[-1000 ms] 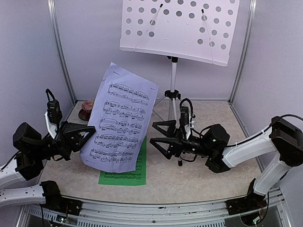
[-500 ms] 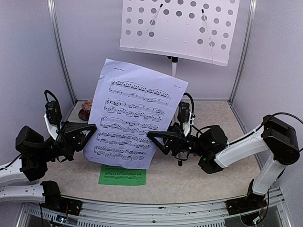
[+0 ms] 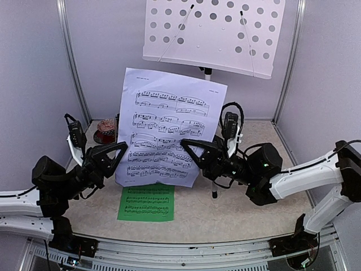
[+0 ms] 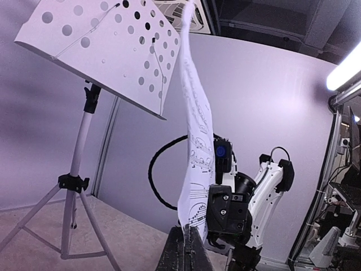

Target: Set up the instrument practice props

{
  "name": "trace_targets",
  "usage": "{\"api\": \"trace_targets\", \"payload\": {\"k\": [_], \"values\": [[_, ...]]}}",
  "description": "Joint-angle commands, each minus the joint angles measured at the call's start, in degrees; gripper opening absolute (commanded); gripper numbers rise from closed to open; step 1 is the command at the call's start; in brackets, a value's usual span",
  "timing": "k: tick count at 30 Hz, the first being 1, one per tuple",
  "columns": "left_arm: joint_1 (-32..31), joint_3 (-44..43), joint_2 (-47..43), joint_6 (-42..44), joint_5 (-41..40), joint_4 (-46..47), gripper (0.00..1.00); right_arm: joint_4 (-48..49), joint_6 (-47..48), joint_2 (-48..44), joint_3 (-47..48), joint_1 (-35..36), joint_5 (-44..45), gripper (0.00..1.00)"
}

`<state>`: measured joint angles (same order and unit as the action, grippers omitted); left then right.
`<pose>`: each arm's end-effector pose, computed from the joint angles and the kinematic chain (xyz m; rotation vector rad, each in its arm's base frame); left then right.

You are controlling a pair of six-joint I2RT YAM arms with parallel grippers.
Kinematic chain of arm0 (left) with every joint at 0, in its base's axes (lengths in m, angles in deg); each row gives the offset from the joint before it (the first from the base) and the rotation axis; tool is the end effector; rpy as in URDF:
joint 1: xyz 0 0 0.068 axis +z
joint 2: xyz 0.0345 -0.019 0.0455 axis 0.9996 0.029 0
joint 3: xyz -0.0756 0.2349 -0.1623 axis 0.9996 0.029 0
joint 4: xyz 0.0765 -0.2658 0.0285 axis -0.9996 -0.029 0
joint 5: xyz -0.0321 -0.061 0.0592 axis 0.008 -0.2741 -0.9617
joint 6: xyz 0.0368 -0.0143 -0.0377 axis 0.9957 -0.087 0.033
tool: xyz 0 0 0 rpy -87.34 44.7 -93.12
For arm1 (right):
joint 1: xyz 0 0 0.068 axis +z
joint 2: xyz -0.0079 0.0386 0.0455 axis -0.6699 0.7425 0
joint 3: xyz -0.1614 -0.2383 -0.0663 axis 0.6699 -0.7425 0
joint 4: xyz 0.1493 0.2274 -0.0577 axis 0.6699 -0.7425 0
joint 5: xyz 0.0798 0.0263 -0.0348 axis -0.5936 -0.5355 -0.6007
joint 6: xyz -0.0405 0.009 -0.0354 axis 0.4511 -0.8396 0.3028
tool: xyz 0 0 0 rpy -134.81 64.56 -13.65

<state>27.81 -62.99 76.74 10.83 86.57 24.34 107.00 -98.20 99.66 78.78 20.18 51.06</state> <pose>0.0835 -0.1522 0.3203 0.4831 1.0971 -1.2609 0.1389 0.2865 0.3119 -0.6090 0.9773 1.5741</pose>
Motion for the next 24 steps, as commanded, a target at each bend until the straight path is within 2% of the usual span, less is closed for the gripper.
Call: {"api": "trace_targets", "payload": {"k": [1, 3, 4, 8, 12, 19, 24], "values": [[-0.4, -1.4, -0.5, -0.5, -10.8, -3.6, 0.04, -18.2, 8.8, -10.3, 2.6, 0.3, 8.5, 0.0], [-0.4, -3.7, -0.2, 1.0, -14.3, -8.4, 0.25, -28.0, 12.0, -13.6, 5.3, 0.3, 11.0, 0.0], [-0.4, -5.5, 0.2, 2.2, -15.7, -11.4, 0.31, -32.8, 13.8, -15.0, 6.8, 0.3, 12.4, 0.0], [-0.4, -13.2, 2.9, 8.0, -22.6, -21.2, 0.43, -48.9, 20.5, -20.9, 13.2, 0.3, 18.3, 0.0], [-0.1, -19.7, 6.8, 14.2, -27.7, -23.1, 0.53, -61.1, 26.1, -24.5, 20.0, 0.2, 23.1, 0.0], [1.2, -39.0, 20.2, 25.5, -27.2, -28.7, 0.62, -69.5, 31.0, -26.7, 29.5, 0.2, 29.8, 0.0], [2.9, -51.3, 27.8, 34.8, -23.6, -31.2, 0.57, -70.8, 33.9, -26.7, 35.0, -0.1, 31.9, 0.0]]}}
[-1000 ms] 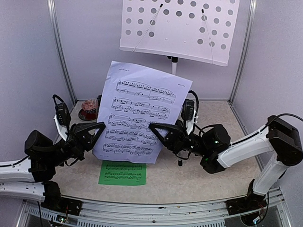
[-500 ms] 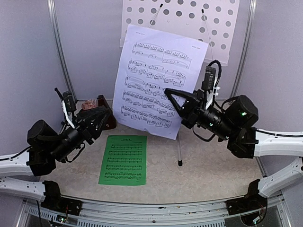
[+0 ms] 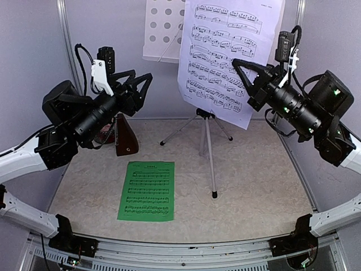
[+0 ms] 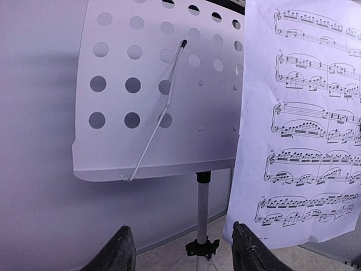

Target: Set up the instrument practice props

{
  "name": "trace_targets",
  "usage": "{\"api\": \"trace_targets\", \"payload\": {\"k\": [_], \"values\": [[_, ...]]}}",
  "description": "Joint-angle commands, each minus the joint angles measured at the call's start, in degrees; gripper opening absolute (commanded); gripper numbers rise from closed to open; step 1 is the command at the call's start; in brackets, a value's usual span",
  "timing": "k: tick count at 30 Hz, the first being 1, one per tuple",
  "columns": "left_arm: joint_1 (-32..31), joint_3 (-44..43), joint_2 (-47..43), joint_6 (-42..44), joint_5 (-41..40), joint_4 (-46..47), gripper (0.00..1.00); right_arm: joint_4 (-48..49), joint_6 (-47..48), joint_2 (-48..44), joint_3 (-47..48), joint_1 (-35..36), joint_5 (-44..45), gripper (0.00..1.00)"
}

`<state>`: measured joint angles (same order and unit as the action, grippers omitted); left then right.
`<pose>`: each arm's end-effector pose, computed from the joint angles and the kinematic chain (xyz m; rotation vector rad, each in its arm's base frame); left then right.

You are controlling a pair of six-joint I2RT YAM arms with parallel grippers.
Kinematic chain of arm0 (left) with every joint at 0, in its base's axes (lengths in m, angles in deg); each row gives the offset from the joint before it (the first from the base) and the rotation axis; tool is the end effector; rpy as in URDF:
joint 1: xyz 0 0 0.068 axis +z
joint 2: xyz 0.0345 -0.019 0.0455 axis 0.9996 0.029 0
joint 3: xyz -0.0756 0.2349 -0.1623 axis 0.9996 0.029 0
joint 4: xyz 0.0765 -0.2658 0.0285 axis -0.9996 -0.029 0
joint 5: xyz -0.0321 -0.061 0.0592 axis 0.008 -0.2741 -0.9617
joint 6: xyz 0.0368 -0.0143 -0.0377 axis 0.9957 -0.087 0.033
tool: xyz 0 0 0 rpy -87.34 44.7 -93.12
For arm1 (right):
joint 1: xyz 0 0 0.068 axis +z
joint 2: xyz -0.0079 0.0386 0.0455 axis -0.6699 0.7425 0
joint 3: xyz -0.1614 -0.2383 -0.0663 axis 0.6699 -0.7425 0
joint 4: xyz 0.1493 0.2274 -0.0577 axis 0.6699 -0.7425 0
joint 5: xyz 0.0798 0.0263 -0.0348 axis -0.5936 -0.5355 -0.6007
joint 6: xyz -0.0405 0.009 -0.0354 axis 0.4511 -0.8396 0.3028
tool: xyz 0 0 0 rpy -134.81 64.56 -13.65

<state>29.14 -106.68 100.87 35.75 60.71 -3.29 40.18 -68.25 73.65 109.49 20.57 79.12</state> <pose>0.1509 -0.2258 0.4664 0.3868 1.2343 -0.5501 0.1103 0.1973 0.5132 -0.4845 1.1182 0.8238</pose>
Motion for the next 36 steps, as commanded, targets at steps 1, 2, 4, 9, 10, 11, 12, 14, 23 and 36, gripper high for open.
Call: {"api": "trace_targets", "payload": {"k": [1, 2, 4, 9, 10, 11, 12, 14, 23, 36], "values": [[2.3, -9.8, 4.9, 10.7, 3.2, -4.0, 0.57, -3.6, 4.4, -0.8, 4.9, -0.6, 4.2, 0.0], [3.3, -12.2, 6.3, 11.1, 4.8, -4.2, 0.57, -3.1, 4.8, -0.8, 5.3, -0.8, 4.6, 0.0], [5.5, -16.2, 9.8, 11.8, 7.4, -4.5, 0.58, -1.7, 5.2, -1.0, 5.7, -1.4, 4.7, 0.0], [8.0, -27.2, 18.6, 16.8, 9.2, -7.1, 0.58, 0.3, 5.2, -0.1, 7.9, -4.1, 2.8, 0.0], [8.4, -29.7, 20.3, 16.9, 10.2, -7.9, 0.58, 0.5, 5.1, 0.2, 8.5, -5.1, 2.1, 0.0], [8.9, -32.3, 21.6, 17.0, 11.1, -8.3, 0.58, 0.7, 5.0, 0.6, 9.1, -5.9, 1.4, 0.0], [9.1, -33.8, 23.0, 17.4, 11.9, -8.5, 0.58, 0.9, 4.8, 0.9, 9.4, -6.8, 0.4, 0.0], [9.2, -36.6, 25.1, 19.2, 12.2, -8.4, 0.58, 1.4, 4.0, 1.5, 10.3, -8.8, -1.4, 0.0], [9.8, -48.3, 33.8, 25.0, 11.9, -10.9, 0.55, 3.2, 1.0, 4.1, 12.3, -14.4, -7.2, 0.0], [10.4, -56.0, 40.3, 29.8, 8.0, -10.0, 0.4, 5.4, -3.3, 7.3, 12.6, -22.1, -13.9, 0.0]]}}
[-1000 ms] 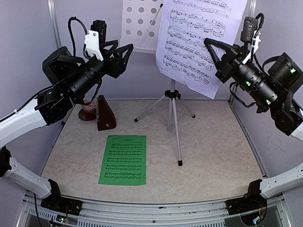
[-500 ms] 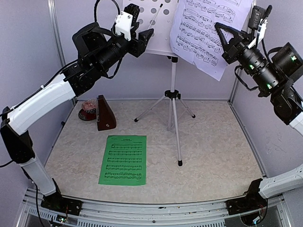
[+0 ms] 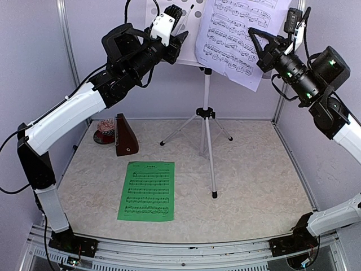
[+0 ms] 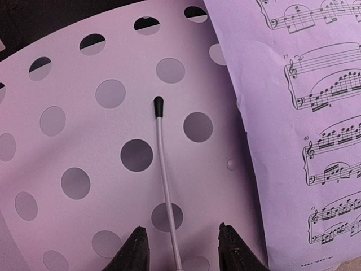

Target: Set up the instrument practice props

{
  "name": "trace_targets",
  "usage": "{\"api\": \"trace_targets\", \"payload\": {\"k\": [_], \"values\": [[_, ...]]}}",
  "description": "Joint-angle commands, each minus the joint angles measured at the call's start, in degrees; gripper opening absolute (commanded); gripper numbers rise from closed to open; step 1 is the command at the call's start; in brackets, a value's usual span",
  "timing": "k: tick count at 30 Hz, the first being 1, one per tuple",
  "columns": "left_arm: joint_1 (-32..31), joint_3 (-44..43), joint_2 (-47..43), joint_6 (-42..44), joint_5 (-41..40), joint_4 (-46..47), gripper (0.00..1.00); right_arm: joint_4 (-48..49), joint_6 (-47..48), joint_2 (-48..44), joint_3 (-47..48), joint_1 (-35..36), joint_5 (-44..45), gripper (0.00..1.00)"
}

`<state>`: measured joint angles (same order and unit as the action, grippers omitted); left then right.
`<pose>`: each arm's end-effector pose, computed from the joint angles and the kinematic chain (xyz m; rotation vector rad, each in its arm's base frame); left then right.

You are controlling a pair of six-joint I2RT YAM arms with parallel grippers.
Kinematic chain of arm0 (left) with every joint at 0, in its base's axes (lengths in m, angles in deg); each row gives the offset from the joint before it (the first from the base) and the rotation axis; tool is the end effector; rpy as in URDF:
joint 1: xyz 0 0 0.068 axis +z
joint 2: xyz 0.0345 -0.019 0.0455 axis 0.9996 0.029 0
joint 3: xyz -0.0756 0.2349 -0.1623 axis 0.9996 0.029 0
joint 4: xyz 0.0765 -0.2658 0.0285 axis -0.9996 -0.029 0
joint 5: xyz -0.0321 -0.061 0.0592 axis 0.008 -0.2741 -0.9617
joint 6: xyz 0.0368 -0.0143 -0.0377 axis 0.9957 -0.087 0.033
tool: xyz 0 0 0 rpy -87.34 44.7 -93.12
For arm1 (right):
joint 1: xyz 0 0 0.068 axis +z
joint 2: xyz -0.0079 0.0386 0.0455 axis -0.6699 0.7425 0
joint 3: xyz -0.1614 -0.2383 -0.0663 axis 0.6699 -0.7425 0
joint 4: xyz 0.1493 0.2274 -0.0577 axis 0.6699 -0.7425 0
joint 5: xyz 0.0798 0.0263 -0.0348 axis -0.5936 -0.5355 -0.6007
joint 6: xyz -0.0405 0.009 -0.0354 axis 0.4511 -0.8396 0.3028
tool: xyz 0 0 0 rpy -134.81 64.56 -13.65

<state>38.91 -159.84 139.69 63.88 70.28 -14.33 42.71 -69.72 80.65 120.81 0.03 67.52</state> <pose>0.2919 -0.3284 0.5502 0.6462 1.0134 -0.0966 0.1805 0.1633 0.5591 -0.3875 1.0009 0.6688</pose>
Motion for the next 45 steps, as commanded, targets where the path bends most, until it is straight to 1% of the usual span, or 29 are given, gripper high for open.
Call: {"api": "trace_targets", "payload": {"k": [1, 7, 13, 17, 22, 30, 35, 40, 45], "values": [[0.6, -3.2, 1.8, 2.1, -1.8, 1.0, 0.39, 3.0, -1.9, 0.6, 1.3, -1.8, -2.4, 0.0], [0.7, -3.3, 2.6, 3.2, -4.4, 2.5, 0.31, 4.0, -2.7, 1.8, 1.3, -3.6, -3.2, 0.0], [0.6, 0.3, 0.3, 2.7, -4.4, 6.3, 0.18, 4.6, -2.8, 2.9, 1.5, -4.4, -3.5, 0.0], [0.6, 2.3, -0.7, 2.6, -4.6, 8.7, 0.11, 4.9, -2.9, 3.8, 1.8, -4.8, -3.6, 0.0], [0.8, 4.6, -1.8, 2.1, -4.8, 11.8, 0.0, 4.9, -2.9, 4.4, 2.1, -4.9, -3.3, 0.0], [2.4, 8.2, -4.4, -2.8, -1.7, 16.4, 0.0, 4.7, -2.3, 5.1, 2.2, -5.2, -2.5, 0.0], [4.1, 10.0, -5.9, -8.1, 1.1, 18.3, 0.0, 4.2, -2.0, 5.4, 2.3, -5.5, -1.9, 0.0], [5.7, 11.1, -6.6, -13.5, 6.0, 19.9, 0.0, 4.0, -1.8, 5.7, 2.1, -5.7, -1.7, 0.0], [6.9, 13.5, -7.4, -18.2, 8.2, 24.5, 0.0, 3.7, -1.6, 5.7, 2.0, -6.0, -1.3, 0.0]]}}
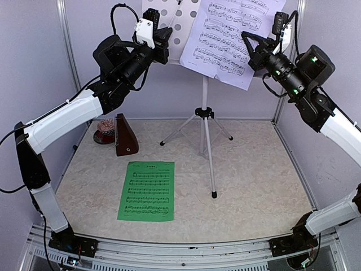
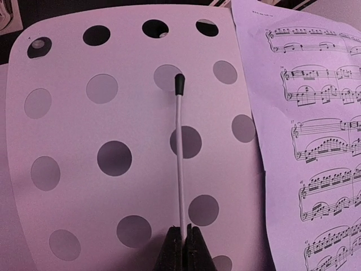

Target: Set up the instrument practice props

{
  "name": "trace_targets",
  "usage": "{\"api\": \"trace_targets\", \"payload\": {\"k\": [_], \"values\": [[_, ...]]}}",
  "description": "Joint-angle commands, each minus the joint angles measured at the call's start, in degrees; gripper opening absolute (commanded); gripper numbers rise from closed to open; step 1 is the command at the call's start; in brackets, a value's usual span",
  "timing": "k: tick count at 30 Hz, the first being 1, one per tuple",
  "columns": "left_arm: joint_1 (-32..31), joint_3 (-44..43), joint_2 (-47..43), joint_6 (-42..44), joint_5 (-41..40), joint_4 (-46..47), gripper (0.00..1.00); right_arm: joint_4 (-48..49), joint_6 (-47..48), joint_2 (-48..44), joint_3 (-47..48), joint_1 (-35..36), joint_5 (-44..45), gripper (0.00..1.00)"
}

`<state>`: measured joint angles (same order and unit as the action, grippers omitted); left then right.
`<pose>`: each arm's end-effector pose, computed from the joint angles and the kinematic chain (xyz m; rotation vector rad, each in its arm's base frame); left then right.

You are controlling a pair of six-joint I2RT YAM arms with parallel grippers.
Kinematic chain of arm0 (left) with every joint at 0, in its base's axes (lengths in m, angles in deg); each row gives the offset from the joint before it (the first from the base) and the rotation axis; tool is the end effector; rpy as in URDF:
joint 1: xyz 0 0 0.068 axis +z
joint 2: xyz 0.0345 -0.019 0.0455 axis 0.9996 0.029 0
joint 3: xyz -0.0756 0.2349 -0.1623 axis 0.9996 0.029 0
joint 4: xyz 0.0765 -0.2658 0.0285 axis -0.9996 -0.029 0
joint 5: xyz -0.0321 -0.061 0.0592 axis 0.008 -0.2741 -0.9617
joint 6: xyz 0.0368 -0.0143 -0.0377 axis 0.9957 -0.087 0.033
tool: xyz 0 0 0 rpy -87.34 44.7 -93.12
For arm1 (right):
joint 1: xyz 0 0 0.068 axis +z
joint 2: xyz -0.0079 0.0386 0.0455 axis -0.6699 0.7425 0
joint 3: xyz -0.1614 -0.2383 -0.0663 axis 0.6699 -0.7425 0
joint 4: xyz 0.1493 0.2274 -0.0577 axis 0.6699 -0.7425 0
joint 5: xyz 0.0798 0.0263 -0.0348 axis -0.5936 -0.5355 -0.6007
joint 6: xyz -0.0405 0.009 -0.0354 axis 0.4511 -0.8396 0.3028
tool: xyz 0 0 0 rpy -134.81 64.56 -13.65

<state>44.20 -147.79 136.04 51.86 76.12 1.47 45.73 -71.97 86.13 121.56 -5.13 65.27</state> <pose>0.3123 -0.2968 0.5310 0.4918 0.9506 -0.2781 0.2231 0.1697 0.5455 -0.3648 1.0404 0.6403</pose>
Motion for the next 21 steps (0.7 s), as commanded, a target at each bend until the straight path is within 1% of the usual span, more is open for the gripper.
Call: {"api": "trace_targets", "payload": {"k": [1, 3, 5, 13, 21], "values": [[2.1, 2.2, -4.0, -7.8, 2.8, 9.7, 0.0, 0.5, 0.7, 0.3, 1.3, -1.0, 0.9, 0.0], [3.3, 3.8, -4.4, -11.0, 4.9, 12.0, 0.0, 0.3, 0.8, 0.4, 1.5, -1.0, 0.9, 0.0], [3.8, 4.6, -4.5, -12.3, 7.7, 13.1, 0.0, 0.2, 1.0, 0.7, 2.0, -1.1, 0.3, 0.0], [3.8, 5.1, -4.0, -12.0, 13.1, 13.7, 0.0, -0.2, 1.3, 4.4, 6.7, -1.1, -4.0, 0.0], [3.6, 4.0, -3.5, -11.3, 15.9, 12.4, 0.0, -2.2, 2.8, 9.8, 14.1, -1.1, -7.4, 0.0]]}}
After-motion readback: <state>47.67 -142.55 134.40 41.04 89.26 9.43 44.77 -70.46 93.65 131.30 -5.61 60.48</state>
